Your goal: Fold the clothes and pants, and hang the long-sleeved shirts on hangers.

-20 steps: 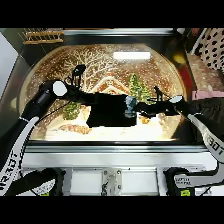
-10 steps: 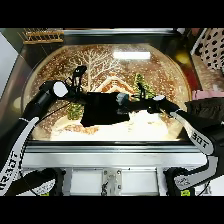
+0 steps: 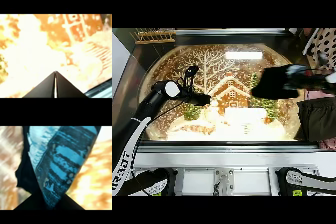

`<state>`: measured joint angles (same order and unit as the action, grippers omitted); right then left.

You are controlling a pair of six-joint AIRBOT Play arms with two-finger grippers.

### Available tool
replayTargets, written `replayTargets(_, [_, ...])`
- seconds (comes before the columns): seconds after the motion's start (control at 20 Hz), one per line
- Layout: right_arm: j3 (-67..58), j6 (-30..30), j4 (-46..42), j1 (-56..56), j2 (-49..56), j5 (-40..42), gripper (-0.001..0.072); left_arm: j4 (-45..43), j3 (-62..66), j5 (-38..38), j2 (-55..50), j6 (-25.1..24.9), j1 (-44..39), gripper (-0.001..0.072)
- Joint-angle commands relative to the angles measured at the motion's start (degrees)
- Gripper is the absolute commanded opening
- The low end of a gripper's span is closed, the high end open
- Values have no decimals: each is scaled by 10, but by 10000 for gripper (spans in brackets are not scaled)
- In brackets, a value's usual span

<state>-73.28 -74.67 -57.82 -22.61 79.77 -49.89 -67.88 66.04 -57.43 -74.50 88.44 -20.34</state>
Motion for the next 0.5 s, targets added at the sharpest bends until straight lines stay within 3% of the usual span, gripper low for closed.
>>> replayTargets(0.0, [-18, -21, -52, -172, -33, 5, 18, 1, 0, 0, 0, 0, 0, 9])
replayTargets(0.2, [-17, -46, -52, -296, -44, -12, 18, 4, 0, 0, 0, 0, 0, 9])
replayTargets(0.45, [-14, -93, -105, -325, -75, -66, 17, 4, 0, 0, 0, 0, 0, 9])
